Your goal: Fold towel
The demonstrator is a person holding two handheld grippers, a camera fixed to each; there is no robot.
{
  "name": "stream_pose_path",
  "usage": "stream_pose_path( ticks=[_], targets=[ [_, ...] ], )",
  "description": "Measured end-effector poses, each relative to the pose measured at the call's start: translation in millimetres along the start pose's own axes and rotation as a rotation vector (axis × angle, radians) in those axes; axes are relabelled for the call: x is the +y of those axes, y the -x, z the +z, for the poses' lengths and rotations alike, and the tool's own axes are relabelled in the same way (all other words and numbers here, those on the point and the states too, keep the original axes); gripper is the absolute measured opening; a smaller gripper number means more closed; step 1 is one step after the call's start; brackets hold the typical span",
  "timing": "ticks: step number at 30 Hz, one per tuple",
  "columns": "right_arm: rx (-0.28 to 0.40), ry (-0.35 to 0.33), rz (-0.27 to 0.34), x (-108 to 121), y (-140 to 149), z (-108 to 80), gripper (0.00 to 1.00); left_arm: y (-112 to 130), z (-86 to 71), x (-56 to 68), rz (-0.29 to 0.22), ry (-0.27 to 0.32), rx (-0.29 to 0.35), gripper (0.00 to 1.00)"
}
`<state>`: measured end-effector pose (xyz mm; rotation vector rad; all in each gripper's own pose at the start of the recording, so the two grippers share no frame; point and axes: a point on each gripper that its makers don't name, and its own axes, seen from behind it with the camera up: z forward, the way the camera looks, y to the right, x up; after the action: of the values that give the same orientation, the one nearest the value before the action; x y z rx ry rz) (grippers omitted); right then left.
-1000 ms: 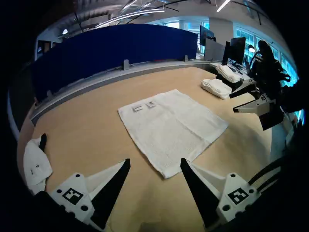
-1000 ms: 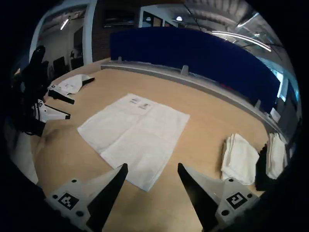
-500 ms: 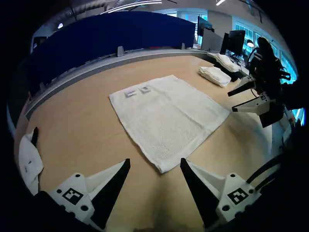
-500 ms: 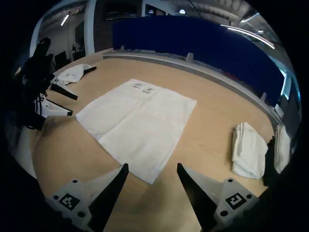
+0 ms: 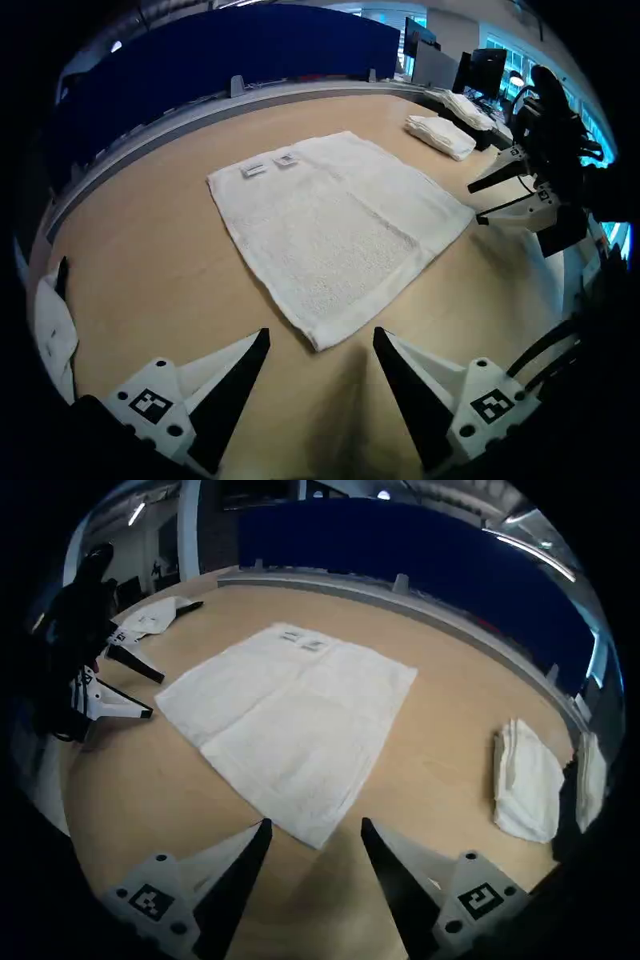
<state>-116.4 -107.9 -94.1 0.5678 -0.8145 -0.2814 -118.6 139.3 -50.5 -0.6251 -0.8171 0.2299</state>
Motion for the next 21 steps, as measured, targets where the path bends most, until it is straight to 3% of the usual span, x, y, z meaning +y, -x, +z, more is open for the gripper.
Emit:
stream_pose_path(
  ticks=[4,10,16,21],
  targets=[
    [-0.015,-0.014,0.017,-1,4,2.1,0.76,0,1.4,3.0,-0.006,0.011,-0.010,0.91],
    [-0.025,-0.027,0.030,-4,8,4.0,0.70,3,3.5,-0.7,0.019,-0.011,-0.021,0.76],
    [-0.032,-0.031,0.034,-6,10,4.8,0.64,9,5.5,-1.8,0.027,-0.018,-0.049,0.54],
    [-0.041,-0.042,0.037,-10,13,5.0,0.57,6,6.8,-3.9,0.007,-0.016,-0.052,0.49]
  ],
)
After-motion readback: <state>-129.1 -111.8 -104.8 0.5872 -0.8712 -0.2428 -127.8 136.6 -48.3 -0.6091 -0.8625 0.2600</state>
